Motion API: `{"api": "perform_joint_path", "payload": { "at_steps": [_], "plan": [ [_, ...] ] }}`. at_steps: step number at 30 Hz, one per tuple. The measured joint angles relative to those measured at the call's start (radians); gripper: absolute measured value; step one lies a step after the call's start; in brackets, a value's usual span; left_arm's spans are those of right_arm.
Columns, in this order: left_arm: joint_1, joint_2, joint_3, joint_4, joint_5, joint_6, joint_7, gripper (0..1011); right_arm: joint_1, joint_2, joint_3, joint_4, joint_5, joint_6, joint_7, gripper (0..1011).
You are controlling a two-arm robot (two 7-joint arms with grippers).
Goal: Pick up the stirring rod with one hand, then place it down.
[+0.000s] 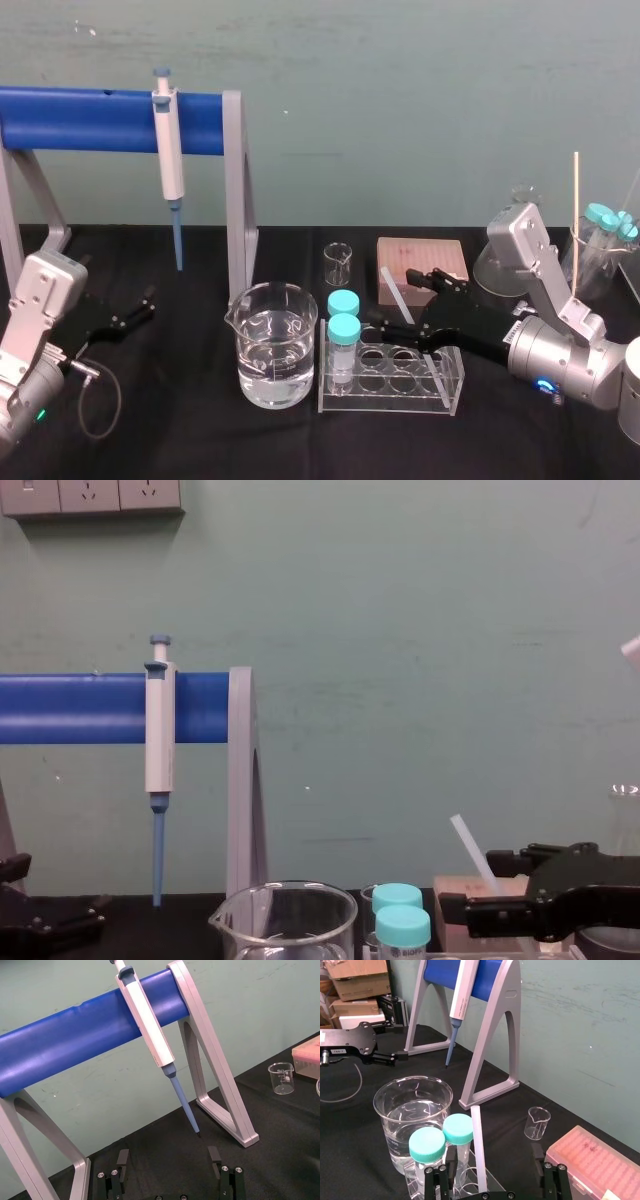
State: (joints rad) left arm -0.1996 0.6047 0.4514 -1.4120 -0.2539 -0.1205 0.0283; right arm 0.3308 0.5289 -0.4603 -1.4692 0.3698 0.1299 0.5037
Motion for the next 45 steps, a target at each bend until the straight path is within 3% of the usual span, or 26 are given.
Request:
{"api": "perform_joint_path", "payload": {
  "at_steps": [5, 29, 38, 41, 45],
  "plan": [
    [0.000, 0.000, 0.000, 0.000, 0.000, 0.000, 0.000, 1000, 0.000, 0.000, 0.000, 0.000, 0.002, 0.000, 0.000, 839],
    [0.000, 0.000, 0.000, 0.000, 0.000, 0.000, 0.000, 1000, 0.000, 0.001, 0.000, 0.000, 0.004, 0.000, 0.001, 82],
    [0.000, 0.000, 0.000, 0.000, 0.000, 0.000, 0.000, 1000, -0.013, -0.009, 0.015, -0.002, 0.005, -0.024, -0.003, 72],
    [0.000, 0.000, 0.000, 0.000, 0.000, 0.000, 0.000, 1000, -0.028, -0.016, 0.030, -0.006, 0.006, -0.049, -0.014, 72],
    [0.000, 0.000, 0.000, 0.000, 0.000, 0.000, 0.000, 1000, -0.059, -0.024, 0.057, -0.011, 0.004, -0.124, -0.030, 72]
  ]
}}
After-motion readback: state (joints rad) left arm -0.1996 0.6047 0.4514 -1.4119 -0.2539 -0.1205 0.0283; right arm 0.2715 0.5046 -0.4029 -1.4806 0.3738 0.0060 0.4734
